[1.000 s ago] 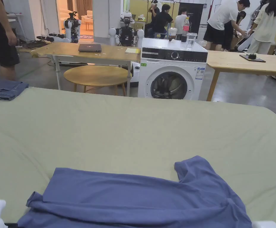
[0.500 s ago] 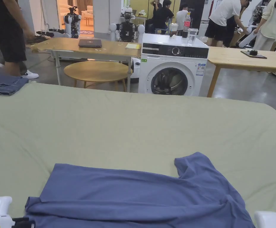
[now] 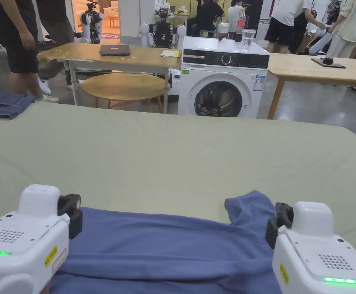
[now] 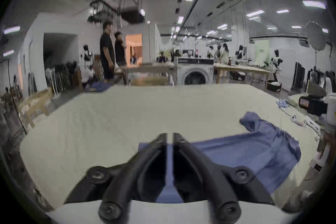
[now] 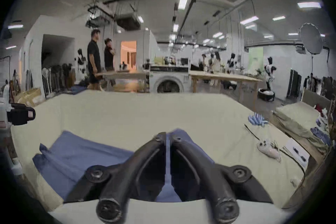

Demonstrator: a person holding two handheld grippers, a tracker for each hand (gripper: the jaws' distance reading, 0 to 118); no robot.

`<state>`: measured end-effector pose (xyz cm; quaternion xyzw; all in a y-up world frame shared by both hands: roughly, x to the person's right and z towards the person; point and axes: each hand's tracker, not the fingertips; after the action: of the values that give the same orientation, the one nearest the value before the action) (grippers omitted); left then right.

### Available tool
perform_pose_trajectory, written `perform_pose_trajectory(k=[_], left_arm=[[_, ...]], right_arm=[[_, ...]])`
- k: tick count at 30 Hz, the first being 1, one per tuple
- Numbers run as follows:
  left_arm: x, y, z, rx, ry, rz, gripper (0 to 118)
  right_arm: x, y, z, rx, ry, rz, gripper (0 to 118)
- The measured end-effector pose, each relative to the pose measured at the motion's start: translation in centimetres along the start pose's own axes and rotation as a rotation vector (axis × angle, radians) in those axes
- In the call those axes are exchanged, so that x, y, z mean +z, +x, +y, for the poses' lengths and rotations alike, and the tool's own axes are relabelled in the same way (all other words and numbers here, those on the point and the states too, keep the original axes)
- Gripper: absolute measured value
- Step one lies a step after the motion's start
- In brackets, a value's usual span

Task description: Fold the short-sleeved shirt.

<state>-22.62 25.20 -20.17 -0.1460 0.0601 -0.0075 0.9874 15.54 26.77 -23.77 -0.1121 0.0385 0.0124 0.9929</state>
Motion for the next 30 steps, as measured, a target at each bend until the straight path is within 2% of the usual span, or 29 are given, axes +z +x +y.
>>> perform_pose_trajectory(k=[7,14,19,20,23,26,30], left_arm=[[-1.5,-0.2,1.1,0.012,0.013,0.003,0],[-10.7,-6.5,2.2,0.13,-0.353,-0.097,0],[-17.7,-9.8,1.5,0.187,-0.597,-0.107,0],[-18.9,-9.9,1.4,0.19,-0.635,-0.11,8],[-21.8,-10.6,0.7,0.225,-0.729,-0.142,51],[-23.8,-10.3,-0.3,0.238,-0.805,-0.107,58],[-26.4,-9.1,-2.3,0.118,-0.925,-0.056,57]], right_arm=[[-0.6,-2.4,0.2,0.003,0.03,0.036,0],[-2.7,-2.4,-0.7,0.007,-0.053,0.076,0],[-4.1,-1.7,-1.7,0.018,-0.11,0.066,0],[-4.3,-1.5,-1.9,0.016,-0.123,0.066,0],[-5.0,-1.0,-2.3,0.021,-0.155,0.059,0],[-5.5,-0.5,-2.6,0.034,-0.175,0.044,0],[-6.1,0.1,-3.0,0.036,-0.203,0.028,0]])
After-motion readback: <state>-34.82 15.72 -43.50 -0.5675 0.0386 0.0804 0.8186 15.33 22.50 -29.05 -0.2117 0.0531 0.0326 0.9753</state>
